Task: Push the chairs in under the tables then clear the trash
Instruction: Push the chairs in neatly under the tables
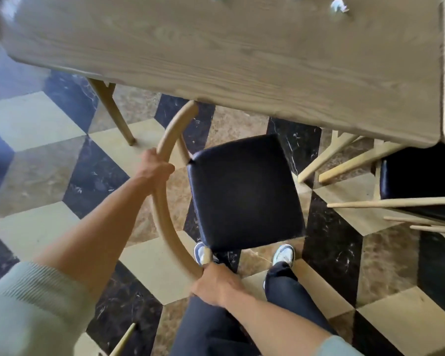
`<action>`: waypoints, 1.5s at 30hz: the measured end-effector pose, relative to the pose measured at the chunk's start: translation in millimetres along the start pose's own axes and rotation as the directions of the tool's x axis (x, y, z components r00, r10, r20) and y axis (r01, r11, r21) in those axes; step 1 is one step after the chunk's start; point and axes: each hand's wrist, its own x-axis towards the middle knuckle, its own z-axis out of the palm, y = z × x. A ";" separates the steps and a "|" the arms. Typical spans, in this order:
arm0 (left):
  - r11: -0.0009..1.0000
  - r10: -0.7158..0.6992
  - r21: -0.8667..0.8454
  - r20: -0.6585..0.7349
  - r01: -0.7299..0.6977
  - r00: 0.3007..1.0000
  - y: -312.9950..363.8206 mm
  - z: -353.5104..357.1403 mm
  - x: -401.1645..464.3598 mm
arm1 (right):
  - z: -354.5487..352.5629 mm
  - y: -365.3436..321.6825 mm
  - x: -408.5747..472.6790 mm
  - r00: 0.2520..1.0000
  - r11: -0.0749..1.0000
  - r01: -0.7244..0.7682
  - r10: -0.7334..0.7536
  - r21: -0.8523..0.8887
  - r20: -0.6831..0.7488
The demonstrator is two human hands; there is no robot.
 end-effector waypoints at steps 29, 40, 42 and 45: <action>0.651 -0.649 -0.639 -0.188 0.410 0.737 126.7 239.5 -91.9 | -432.9 234.4 31.5 0.942 0.412 0.288 -0.285 -0.865 0.178; 0.761 -0.545 -0.467 -0.085 0.449 0.834 138.1 262.3 -119.1 | -444.2 266.2 4.2 0.976 0.530 0.194 -0.189 -0.825 0.109; 0.796 -0.491 -0.422 -0.030 0.435 0.870 136.5 256.0 -122.0 | -437.1 265.3 -0.4 0.990 0.552 0.120 -0.133 -0.825 0.055; 0.856 -0.368 -0.348 0.106 0.382 0.924 123.7 229.1 -128.0 | -417.6 242.6 -7.1 1.000 0.564 -0.011 0.022 -0.826 0.002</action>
